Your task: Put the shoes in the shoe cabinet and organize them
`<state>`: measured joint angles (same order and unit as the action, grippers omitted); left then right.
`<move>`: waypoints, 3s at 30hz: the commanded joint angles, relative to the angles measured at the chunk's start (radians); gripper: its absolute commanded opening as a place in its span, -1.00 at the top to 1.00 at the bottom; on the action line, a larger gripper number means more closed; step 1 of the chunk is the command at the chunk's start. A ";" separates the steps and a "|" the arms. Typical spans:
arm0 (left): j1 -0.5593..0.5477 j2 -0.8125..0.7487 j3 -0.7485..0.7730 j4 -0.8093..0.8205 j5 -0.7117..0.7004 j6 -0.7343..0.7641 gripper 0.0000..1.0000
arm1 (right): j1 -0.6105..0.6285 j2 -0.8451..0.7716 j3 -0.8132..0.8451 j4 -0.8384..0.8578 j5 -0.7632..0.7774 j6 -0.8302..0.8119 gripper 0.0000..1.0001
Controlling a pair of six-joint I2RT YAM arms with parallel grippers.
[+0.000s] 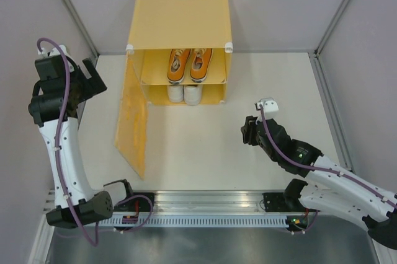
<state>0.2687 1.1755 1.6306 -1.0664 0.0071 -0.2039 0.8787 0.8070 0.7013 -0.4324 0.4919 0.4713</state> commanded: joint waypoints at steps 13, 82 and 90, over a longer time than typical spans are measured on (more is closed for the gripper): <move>-0.013 -0.200 -0.133 0.065 0.361 -0.052 -0.98 | -0.023 0.006 0.003 0.004 0.031 0.010 -0.02; -0.568 -0.445 -0.801 0.597 0.087 0.024 -1.00 | -0.570 0.766 0.549 0.594 -0.534 0.138 0.32; -0.568 -0.502 -0.807 0.595 -0.051 0.009 -0.99 | -0.583 0.519 0.426 0.330 -0.386 -0.016 -0.08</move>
<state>-0.2970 0.7086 0.8272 -0.5049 0.0429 -0.2157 0.2977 1.4456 1.1755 0.0162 0.0383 0.5438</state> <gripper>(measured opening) 0.994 0.528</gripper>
